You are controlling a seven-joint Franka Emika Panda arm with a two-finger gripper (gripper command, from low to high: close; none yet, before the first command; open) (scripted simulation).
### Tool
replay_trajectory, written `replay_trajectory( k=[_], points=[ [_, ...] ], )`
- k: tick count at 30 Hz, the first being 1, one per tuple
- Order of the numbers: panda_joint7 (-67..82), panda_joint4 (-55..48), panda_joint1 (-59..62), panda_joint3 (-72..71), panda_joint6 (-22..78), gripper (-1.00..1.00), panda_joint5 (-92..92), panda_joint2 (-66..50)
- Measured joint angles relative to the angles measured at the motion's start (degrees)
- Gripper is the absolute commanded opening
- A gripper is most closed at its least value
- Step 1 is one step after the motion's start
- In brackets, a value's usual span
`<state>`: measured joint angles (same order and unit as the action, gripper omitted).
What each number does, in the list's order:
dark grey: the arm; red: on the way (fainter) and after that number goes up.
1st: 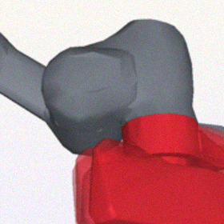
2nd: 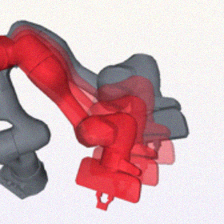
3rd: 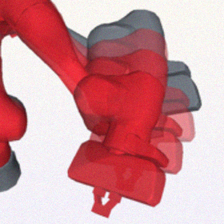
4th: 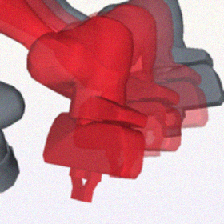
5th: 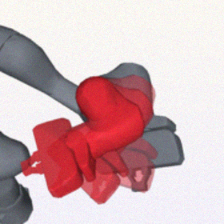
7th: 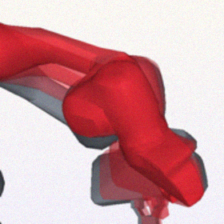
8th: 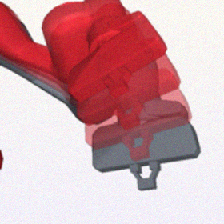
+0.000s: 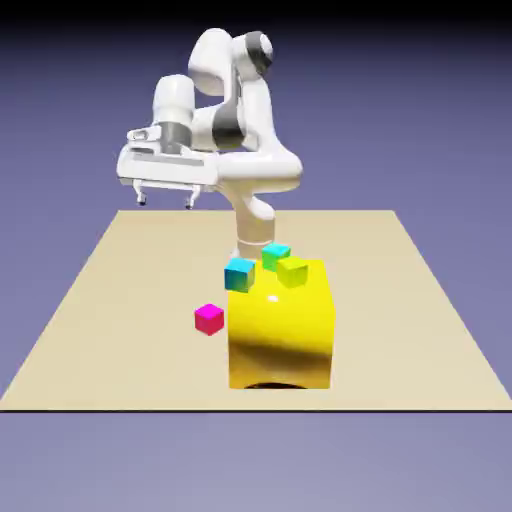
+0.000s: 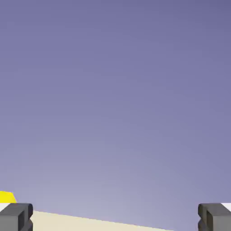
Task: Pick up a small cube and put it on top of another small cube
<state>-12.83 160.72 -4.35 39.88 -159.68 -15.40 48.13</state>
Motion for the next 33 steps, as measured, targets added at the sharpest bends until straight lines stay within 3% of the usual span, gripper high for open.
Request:
replay_trajectory(
  k=[33],
  points=[
    [50.9, -0.5, -6.3, 68.5, 24.6, 0.0, -26.5, 26.6]
  ],
)
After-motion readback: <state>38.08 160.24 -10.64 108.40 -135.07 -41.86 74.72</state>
